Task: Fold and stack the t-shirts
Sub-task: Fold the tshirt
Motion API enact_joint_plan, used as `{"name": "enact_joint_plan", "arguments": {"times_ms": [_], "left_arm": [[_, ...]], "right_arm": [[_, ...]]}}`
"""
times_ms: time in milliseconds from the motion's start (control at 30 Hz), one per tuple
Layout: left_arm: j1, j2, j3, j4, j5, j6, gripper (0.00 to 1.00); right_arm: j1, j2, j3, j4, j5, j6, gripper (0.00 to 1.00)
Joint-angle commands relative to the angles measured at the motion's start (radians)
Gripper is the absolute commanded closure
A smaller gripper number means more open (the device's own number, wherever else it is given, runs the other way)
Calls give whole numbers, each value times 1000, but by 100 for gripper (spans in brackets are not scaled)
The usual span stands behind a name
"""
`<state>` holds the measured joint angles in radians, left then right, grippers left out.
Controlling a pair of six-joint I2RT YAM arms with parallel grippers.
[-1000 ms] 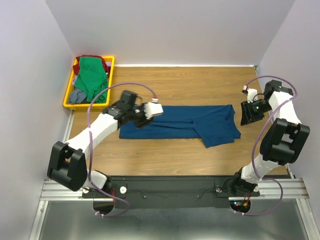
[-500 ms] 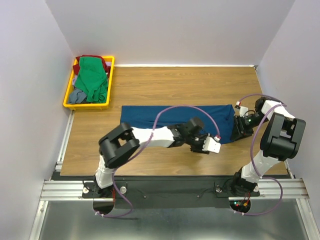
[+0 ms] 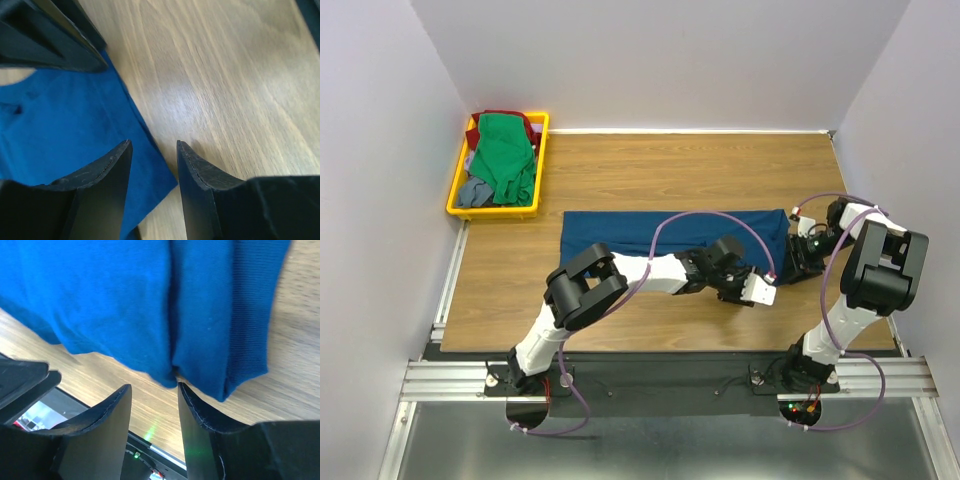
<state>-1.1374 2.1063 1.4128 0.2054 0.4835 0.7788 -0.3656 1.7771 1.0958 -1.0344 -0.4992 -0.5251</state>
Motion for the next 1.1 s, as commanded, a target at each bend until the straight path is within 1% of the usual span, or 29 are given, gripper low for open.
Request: {"name": "enact_joint_plan", "arguments": {"times_ms": [0,100,167,200,233,433,500,600,633,700,767,800,833,867,900,933,967,1067], "left_arm": [[-5,-6,32,14,-5,23,49],[-5,-22,-1,6,-2,31,49],[-4,-23,-6,-30,3,36,49],[-4,-23,-6,-43,3,37,49],[-4,-23,-9,-52,0,37,49],[14,-35,-29,-81,7,36,49],[22,-31,-26,-100,15,42,49],[27,-17,-14,-123,15,48,51],[30,-11,-9,-129,17,48,52],[31,-3,-6,-133,18,48,54],[30,4,-3,-135,17,45,55],[31,9,-2,-138,17,46,57],[31,18,5,-142,15,48,64],[31,27,9,-147,12,45,69],[33,27,17,-153,13,42,73],[39,35,29,-164,13,40,77],[44,34,37,-167,18,34,83],[60,27,57,-175,24,10,93]], "right_arm": [[-6,-28,-10,24,28,16,52],[-6,-64,-11,10,44,2,52],[-7,-73,-17,7,54,-9,51],[-7,-68,-19,10,54,-10,50],[-6,-64,-19,11,45,-13,48],[-6,4,4,25,5,-6,47],[-6,24,7,23,-18,-4,50],[-6,35,1,22,-33,-4,62],[-6,36,-1,20,-39,-7,68],[-6,28,-2,17,-42,-10,72],[-6,22,1,11,-58,-13,79],[-6,21,4,5,-62,-13,82],[-6,19,4,-1,-65,-18,88],[-6,16,9,-10,-70,-19,91],[-6,15,12,-13,-71,-21,93],[-6,12,15,-19,-81,-26,99],[-6,1,24,-32,-85,-29,99],[-6,-11,50,-50,-111,-33,99]]}}
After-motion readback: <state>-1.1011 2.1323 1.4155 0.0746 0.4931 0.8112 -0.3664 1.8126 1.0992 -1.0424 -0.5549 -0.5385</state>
